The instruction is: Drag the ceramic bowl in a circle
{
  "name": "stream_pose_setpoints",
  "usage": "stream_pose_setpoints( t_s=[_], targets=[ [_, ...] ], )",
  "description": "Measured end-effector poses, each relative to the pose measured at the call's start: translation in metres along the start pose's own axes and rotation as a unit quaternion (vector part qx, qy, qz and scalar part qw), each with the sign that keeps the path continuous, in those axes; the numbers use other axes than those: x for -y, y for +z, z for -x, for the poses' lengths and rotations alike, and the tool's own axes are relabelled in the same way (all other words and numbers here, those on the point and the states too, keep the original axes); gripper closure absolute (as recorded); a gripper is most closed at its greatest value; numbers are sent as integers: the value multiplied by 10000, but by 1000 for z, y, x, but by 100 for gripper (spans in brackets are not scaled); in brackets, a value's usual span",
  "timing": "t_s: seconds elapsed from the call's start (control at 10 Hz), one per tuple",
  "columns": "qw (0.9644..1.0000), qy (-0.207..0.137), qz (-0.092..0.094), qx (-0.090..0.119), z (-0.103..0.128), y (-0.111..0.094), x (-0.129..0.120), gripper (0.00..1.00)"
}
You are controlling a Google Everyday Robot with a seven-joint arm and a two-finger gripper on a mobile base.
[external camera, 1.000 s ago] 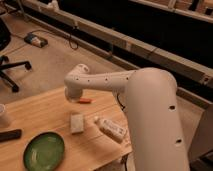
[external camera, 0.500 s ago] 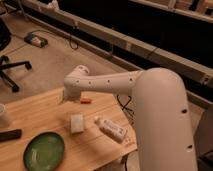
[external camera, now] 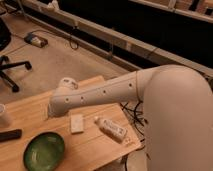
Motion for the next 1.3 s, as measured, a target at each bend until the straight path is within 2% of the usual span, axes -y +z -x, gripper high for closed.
stream_pose_setpoints(
  t_s=[0.2,0.7,1.3],
  targets=[
    [9996,-175,17,240,17,8,6,31],
    [9961,-336,20,817,39,37,-5,31],
    [9917,-359,-96,1228,45,73,-10,31]
  ],
)
